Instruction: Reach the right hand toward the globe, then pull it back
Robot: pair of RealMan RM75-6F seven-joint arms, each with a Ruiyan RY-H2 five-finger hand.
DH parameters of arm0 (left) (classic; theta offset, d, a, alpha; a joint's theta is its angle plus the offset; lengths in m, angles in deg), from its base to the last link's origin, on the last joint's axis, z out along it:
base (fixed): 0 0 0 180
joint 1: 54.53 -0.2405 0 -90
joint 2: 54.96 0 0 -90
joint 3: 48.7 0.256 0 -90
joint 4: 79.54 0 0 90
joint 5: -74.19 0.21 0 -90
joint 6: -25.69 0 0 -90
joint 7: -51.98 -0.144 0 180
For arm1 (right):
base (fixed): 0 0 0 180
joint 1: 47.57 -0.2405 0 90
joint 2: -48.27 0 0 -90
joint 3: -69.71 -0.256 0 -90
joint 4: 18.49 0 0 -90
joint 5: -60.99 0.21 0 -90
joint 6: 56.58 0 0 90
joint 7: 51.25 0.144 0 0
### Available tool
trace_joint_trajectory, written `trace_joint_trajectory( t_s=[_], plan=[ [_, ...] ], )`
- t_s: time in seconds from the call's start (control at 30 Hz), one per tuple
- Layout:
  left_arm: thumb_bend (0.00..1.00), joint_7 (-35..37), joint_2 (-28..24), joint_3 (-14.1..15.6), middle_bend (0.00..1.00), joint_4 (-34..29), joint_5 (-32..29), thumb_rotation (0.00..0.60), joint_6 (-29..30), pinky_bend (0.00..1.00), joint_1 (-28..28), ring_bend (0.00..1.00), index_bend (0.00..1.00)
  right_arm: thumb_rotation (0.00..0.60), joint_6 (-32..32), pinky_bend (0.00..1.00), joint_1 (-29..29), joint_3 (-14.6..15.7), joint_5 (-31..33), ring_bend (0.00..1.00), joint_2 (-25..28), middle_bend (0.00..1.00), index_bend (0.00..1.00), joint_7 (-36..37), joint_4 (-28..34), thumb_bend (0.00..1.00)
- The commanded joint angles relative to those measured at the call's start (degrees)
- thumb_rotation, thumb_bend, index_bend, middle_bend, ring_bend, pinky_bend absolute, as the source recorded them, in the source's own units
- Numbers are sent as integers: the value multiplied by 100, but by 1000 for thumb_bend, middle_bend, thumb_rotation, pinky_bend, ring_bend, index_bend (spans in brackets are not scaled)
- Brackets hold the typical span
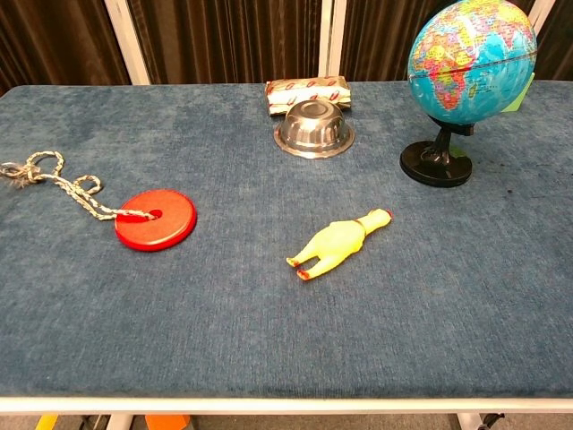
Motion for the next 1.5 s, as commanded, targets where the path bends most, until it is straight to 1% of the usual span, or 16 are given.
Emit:
trace_joint_trajectory(
  t_s=[0.03,0.2,0.37,0.7,0.83,0.97,1.17,1.27,1.37,1.5],
  plan=[
    [0,8,-1,-3,79,6,-1,600,0,52,3,17,135,600,-334,0,-303,-211,118,0,-69,0,0,-233,130,222],
    [0,23,-11,-12,79,9,-7,600,-1,52,9,17,135,600,-765,0,-638,-348,398,0,-222,0,0,-446,129,222],
    [0,53,2,-1,79,43,-24,600,-33,52,11,17,135,600,-971,0,-767,-329,613,0,-305,0,0,-573,84,221],
    [0,66,11,9,79,61,-17,600,-50,52,19,17,135,600,-951,0,-777,-337,993,0,-270,0,0,-556,-41,221],
    [0,46,6,10,79,42,-23,600,-63,52,24,17,135,600,-867,0,-705,-426,1341,0,-272,0,0,-508,-194,221],
    [0,29,1,14,79,25,-28,600,-83,52,30,17,135,600,-829,0,-602,-569,1858,0,-221,0,0,-427,-226,222],
    [0,-19,8,31,79,-5,-27,600,-134,52,49,17,135,600,-770,0,-489,-624,2303,0,-130,0,0,-448,-246,221],
    [0,-53,2,26,79,-34,-26,600,-140,52,59,17,135,600,-713,0,-466,-581,2256,0,-106,0,0,-393,-256,221],
    [0,-79,-6,23,79,-59,-24,600,-137,52,61,17,135,600,-578,0,-439,-501,2041,0,-120,0,0,-246,-285,222],
    [0,-84,-11,26,79,-68,-38,600,-140,52,56,17,135,600,-339,0,-434,-262,1392,0,-169,0,0,41,-389,223]
  ],
)
